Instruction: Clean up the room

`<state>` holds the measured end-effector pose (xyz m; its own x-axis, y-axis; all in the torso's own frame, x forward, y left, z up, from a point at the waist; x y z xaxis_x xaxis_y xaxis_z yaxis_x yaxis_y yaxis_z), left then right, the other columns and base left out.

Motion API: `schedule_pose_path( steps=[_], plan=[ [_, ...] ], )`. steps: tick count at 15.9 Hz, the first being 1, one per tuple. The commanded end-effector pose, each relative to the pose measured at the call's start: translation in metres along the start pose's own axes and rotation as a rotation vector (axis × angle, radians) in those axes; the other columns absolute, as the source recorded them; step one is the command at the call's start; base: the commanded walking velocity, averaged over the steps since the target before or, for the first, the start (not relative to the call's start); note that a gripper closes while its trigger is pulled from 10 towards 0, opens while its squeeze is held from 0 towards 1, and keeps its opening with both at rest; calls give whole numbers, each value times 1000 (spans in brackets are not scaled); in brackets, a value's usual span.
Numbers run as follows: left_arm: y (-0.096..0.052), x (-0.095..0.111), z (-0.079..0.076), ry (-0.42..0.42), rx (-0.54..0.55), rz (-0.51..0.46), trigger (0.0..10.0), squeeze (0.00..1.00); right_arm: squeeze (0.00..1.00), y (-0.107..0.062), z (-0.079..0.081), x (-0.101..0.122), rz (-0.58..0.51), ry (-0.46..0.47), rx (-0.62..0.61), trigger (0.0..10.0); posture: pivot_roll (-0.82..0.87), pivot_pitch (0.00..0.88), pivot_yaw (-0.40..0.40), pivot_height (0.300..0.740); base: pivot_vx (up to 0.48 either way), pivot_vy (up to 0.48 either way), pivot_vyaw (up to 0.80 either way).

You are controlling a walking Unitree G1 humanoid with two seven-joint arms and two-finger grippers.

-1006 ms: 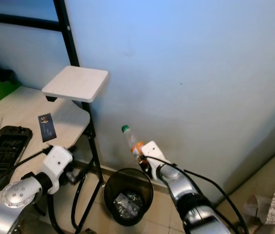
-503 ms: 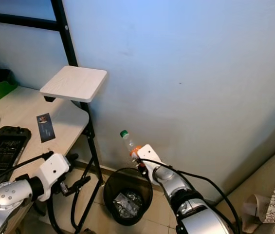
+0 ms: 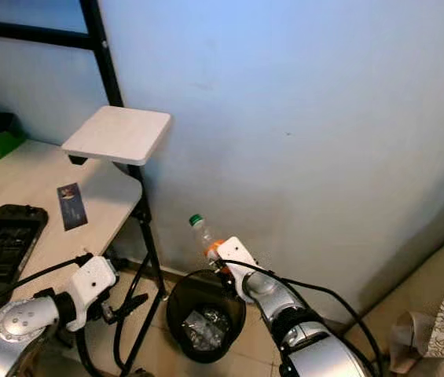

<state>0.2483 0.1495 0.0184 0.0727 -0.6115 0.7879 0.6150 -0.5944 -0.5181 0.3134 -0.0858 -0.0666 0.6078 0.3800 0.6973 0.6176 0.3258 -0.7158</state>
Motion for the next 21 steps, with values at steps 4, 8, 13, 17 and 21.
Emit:
schedule_pose_path(
  steps=[4, 8, 13, 17, 21],
  plan=[
    [2, -5, 0, 19, -11, 1, 10000, 0, 1000, 1, 2, 9, -23, 5, 7, 10000, 101, 0, 20, 740, 0, 0, 0],
    [1, -7, -1, 14, -32, -4, 10000, 0, 1000, 1, 3, 8, -18, 6, 13, 10000, 96, 0, 29, 740, 0, 0, 0],
    [3, -8, 0, 7, -25, -15, 10000, 0, 1000, -3, -13, 24, -110, 94, -29, 10000, 96, 0, 30, 740, 0, 0, 0],
    [-1, 24, 28, -127, 130, -115, 10000, 0, 0, -27, -49, 32, -282, 230, -153, 10000, 73, 0, 33, 740, 0, 0, 0],
    [17, 54, 32, -105, 228, -160, 10000, 0, 0, -75, -79, 22, -450, 424, -347, 10000, 16, 0, 56, 740, 0, 0, -542]
  ],
)
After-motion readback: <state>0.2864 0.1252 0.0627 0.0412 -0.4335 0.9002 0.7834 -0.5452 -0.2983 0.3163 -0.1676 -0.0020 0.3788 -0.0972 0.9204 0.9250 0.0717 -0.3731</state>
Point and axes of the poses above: a point about 5 cm out from each wrist's last joint towards the gripper, its own y axis pointing out of the wrist towards the gripper, its own x axis along the axis of the wrist's last joint, z = x × y, the point moved 6 cm from there along y, pointing out of the wrist towards the gripper, and after that the axes turned 9 degrees about y, right-handed, at the moved point
